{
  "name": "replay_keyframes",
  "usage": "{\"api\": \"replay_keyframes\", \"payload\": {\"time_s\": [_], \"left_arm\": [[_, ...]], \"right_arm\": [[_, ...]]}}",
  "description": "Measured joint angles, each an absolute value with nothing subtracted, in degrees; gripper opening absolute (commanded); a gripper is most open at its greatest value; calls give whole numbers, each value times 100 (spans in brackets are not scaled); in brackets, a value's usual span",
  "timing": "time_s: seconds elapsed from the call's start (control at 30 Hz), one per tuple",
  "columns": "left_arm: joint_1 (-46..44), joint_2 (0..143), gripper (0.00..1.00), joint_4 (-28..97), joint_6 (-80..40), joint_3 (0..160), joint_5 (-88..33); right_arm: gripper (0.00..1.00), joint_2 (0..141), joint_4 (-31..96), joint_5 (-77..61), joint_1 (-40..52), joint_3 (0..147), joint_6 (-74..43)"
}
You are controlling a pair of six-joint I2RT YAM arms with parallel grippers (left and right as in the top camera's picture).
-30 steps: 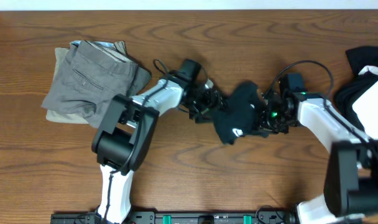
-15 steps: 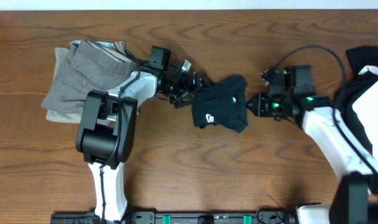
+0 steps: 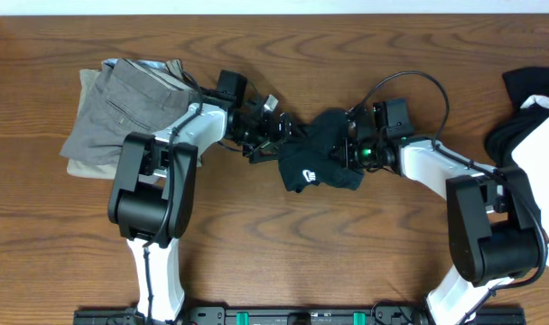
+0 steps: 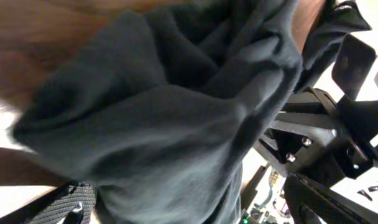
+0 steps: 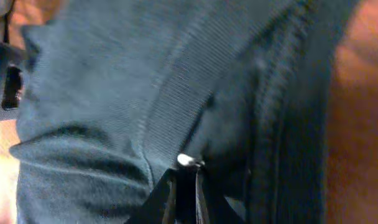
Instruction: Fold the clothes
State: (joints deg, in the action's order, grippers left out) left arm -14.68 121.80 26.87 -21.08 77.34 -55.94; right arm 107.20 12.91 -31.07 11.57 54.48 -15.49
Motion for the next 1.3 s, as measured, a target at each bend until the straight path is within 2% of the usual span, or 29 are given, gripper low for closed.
{"api": "replay_keyframes", "payload": {"time_s": [0.27,0.43,0.57,0.77,0.87,1.1,1.3], "left_arm": [[-1028,12105,98,3721,-1789,7732,-5472],[-1157,12084,98,3826,-1684,7730,-5378],[-1562,12014,98,3297,-2008,7658,-5214],[-2180,11848,98,1511,-3319,7153,-5094],[-2274,11771,100,1017,-3795,6904,-5087],[-2340,11734,68,753,-3994,6685,-5011],[-2377,11815,23,683,-3581,6589,-4842]], "right_arm": [[12,10720,1623,-3142,1028,5496,-1647],[12,10720,1625,-3140,1031,5498,-1647],[12,10720,1634,-3135,1033,5500,-1647],[12,10720,1664,-3124,1035,5507,-1647],[11,10720,1667,-3122,1035,5507,-1647],[10,10720,1664,-3116,1035,5507,-1647],[8,10720,1669,-3109,1035,5507,-1647]]}}
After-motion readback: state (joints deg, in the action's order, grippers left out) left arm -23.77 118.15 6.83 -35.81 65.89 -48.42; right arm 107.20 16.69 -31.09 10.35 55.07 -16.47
